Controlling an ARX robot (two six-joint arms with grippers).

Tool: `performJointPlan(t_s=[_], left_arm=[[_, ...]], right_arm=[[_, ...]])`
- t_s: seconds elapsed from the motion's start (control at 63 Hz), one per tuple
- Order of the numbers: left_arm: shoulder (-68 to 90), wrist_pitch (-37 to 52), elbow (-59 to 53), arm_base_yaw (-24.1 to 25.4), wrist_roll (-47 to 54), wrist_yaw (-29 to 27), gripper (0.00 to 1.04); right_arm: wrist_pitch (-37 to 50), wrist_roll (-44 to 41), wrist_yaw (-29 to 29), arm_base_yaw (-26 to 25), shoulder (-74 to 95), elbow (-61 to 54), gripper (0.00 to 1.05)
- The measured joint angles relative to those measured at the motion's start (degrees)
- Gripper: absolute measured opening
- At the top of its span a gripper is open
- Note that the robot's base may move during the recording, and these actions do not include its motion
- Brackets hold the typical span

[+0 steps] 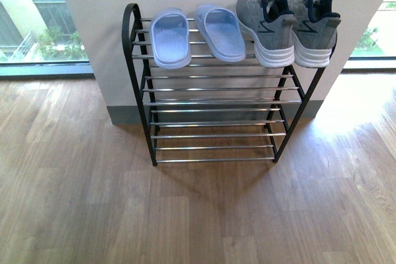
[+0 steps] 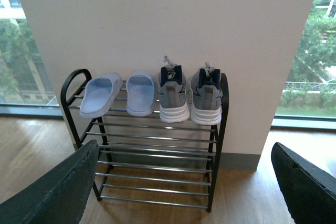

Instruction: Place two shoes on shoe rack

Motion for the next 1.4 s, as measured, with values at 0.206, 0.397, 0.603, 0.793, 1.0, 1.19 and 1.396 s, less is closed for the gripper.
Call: performJointPlan(t_s=[0.206,0.397,0.603,0.793,1.0,1.19,1.396], left_arm=[[0.0,0.0,0.0,0.0,0.0,0.0,0.95],[0.0,0.0,0.0,0.0,0.0,0.0,0.95],[0.0,0.0,0.0,0.0,0.0,0.0,0.95],[0.0,0.0,0.0,0.0,0.0,0.0,0.95],[0.0,0.0,0.0,0.0,0.0,0.0,0.95],[0.0,0.0,0.0,0.0,0.1,0.0,0.95],[0.0,0.0,0.0,0.0,0.1,0.0,0.95]], right_arm=[[0.0,0.0,0.0,0.0,0.0,0.0,0.95],[0.0,0.0,-0.1,0.0,0.0,0.0,0.95],[0.0,0.0,-0.1,0.0,0.0,0.0,0.95],[0.0,0.0,0.0,0.0,0.0,0.0,0.95],[0.0,0.0,0.0,0.0,0.0,0.0,0.95],[0.0,0.0,0.0,0.0,0.0,0.0,0.95],[0.0,0.0,0.0,0.0,0.0,0.0,0.95]])
